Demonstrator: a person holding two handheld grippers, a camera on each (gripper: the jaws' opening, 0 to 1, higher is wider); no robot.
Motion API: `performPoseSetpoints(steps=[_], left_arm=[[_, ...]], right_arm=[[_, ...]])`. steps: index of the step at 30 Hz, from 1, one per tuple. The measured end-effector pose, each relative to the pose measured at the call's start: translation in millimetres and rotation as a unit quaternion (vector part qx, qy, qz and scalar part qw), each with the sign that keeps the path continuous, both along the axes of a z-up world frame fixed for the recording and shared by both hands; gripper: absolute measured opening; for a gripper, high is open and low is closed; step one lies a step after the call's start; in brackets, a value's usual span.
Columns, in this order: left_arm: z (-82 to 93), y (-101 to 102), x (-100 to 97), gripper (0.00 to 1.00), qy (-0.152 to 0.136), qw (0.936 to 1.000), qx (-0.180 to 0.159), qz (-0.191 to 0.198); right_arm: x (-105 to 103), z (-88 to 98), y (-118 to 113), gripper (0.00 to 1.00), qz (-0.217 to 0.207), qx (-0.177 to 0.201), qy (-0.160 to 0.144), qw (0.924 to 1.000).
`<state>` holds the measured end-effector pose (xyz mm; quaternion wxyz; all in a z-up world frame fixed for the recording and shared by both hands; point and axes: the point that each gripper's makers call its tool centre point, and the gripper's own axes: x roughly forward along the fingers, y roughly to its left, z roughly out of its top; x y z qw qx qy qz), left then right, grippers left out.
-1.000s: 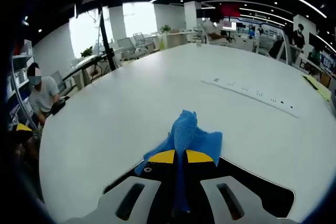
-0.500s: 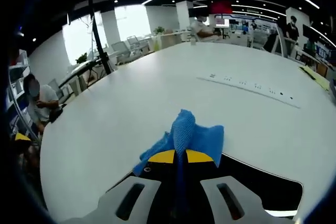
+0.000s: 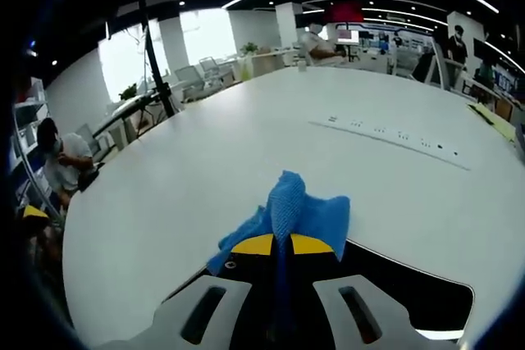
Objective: Wipe the mirror surface with the cleaning cloth until all visible marks leave the cleaned area.
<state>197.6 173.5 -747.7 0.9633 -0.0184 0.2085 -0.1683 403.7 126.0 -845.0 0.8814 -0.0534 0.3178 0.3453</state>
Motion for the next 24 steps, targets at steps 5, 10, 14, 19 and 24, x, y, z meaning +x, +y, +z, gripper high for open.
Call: performPoseSetpoints(steps=[5,10,14,19,24], left_arm=[[0.9,-0.5,0.0,0.94,-0.002,1.0,0.001,0.003],[0.4,-1.8,-0.5,0.94,-0.001,1.0,0.0,0.001],[0.6,-2.1,-0.6,0.93,-0.001,1.0,0.0,0.0],[1.7,-3.4,-1.4,0.94,-0.001,1.0,0.001,-0.001],[1.6,-4.1,-1.3,0.93,-0.002,1.0,0.0,0.0]], right_arm=[[0.0,0.6,-1.4,0.01,0.0,0.001,-0.002,1.0],[3.3,0.3,-6.9,0.01,-0.007,0.002,-0.001,1.0],[2.4,0.8,-11.1,0.01,-0.01,0.002,0.0,1.0],[3.0,0.6,-17.8,0.01,-0.014,0.002,0.0,0.9999],[4.3,0.1,-27.7,0.01,-0.019,0.001,0.0,0.9998]])
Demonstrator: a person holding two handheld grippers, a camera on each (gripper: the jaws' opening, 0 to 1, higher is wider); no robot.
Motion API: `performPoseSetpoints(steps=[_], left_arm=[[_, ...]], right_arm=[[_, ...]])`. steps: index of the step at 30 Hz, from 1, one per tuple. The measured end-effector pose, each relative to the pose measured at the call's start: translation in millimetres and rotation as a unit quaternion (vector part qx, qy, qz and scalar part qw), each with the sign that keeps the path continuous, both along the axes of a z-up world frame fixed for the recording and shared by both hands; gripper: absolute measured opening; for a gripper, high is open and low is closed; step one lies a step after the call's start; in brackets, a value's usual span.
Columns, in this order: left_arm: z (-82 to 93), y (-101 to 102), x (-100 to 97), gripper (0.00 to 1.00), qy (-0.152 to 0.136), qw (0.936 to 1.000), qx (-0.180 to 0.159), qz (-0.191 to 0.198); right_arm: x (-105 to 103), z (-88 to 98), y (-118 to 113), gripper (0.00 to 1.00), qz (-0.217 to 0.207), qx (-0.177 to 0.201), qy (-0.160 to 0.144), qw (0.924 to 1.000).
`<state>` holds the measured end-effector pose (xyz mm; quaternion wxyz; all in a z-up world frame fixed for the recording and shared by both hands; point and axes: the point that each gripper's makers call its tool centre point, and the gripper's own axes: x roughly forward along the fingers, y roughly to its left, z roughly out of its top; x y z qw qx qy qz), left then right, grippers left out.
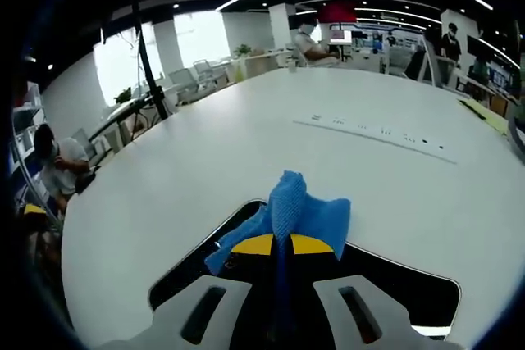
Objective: Wipe the mirror surface with the cleaning cloth until all visible marks leave the cleaned area.
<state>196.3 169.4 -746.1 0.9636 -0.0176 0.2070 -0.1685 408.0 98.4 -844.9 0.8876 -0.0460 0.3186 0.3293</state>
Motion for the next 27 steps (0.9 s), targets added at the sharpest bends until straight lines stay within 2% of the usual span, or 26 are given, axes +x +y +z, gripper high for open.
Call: performPoseSetpoints(steps=[8,27], left_arm=[[1.1,-4.3,1.3,0.94,-0.001,1.0,0.0,-0.004],[3.4,-4.3,1.1,0.93,-0.005,1.0,0.001,-0.005]], right_arm=[[-2.0,0.1,-14.1,0.01,-0.008,0.004,0.001,1.0],[-4.2,0.4,-19.1,0.01,-0.01,0.0,0.0,1.0]])
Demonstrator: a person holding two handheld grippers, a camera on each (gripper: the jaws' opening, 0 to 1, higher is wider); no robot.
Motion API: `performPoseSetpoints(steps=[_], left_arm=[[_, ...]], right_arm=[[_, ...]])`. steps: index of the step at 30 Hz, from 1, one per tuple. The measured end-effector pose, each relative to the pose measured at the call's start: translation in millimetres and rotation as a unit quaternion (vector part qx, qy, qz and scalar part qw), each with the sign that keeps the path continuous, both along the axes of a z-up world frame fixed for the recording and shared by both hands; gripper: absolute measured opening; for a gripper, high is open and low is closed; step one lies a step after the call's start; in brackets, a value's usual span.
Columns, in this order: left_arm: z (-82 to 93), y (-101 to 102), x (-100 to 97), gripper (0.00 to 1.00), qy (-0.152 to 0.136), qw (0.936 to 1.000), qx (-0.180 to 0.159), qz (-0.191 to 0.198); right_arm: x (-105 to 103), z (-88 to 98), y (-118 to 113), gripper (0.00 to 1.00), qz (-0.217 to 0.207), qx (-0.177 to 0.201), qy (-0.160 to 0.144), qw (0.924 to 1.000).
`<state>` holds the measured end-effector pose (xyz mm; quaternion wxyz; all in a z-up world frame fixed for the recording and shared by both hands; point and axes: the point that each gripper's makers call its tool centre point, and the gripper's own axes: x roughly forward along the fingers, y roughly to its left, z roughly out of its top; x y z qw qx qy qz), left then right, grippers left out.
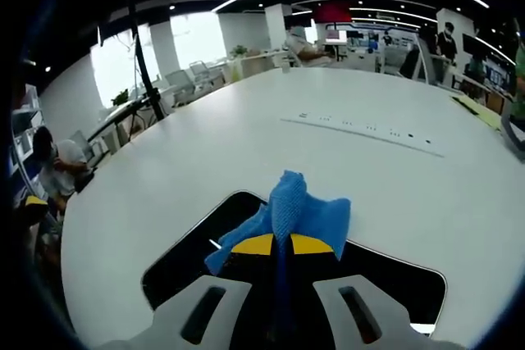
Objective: Wipe the mirror surface with the cleaning cloth until all visible marks leave the cleaned area.
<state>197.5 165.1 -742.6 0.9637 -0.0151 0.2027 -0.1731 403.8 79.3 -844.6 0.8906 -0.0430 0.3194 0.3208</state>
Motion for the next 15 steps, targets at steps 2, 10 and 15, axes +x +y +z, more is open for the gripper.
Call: performPoseSetpoints(steps=[2,10,15], left_arm=[[-0.3,-0.1,0.0,0.93,0.0,1.0,-0.001,0.0],[-1.3,-3.4,-0.5,0.93,0.001,1.0,-0.001,-0.004],[-1.3,-4.0,0.8,0.93,0.0,1.0,-0.001,-0.006]], right_arm=[[-0.4,0.3,-2.3,0.01,-0.002,0.0,0.0,1.0],[0.6,0.3,-17.7,0.01,-0.014,0.001,0.002,0.9999],[-1.6,1.3,-21.5,0.01,-0.017,0.0,0.002,0.9998]])
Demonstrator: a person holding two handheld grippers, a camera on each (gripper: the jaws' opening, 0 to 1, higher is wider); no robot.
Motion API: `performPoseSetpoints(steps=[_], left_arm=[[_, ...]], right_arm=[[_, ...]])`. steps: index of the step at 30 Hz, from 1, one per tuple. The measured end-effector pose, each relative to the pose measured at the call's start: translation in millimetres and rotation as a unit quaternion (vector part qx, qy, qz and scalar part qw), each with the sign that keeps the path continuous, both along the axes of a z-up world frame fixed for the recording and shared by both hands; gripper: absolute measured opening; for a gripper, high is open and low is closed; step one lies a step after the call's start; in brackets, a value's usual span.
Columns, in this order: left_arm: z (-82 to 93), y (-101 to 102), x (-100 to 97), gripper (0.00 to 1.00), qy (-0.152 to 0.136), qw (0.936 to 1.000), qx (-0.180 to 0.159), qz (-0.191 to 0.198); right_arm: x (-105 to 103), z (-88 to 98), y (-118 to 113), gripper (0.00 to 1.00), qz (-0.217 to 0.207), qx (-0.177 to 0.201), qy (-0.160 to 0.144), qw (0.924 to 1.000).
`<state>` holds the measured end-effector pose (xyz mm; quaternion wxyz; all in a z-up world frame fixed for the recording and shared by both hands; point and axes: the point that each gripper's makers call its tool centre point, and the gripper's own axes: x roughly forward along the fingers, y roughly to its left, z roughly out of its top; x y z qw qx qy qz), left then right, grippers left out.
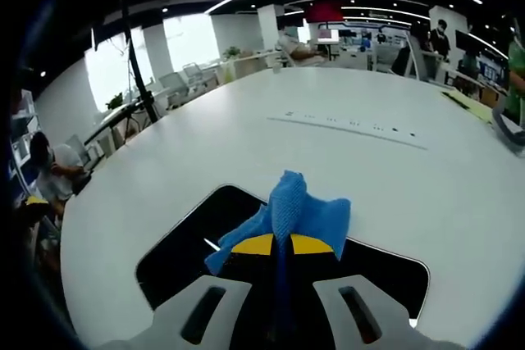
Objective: Wipe the mirror surface with the cleaning cloth until all visible marks leave the cleaned area.
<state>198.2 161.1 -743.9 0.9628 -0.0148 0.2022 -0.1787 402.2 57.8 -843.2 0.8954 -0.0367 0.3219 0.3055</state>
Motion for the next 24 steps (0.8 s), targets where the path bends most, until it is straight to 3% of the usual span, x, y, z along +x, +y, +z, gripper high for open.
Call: performPoseSetpoints(steps=[24], left_arm=[[3.2,-4.7,-1.2,0.93,-0.002,1.0,-0.001,-0.004]], right_arm=[[-2.3,-0.3,-31.2,0.01,-0.024,0.012,-0.001,0.9997]])
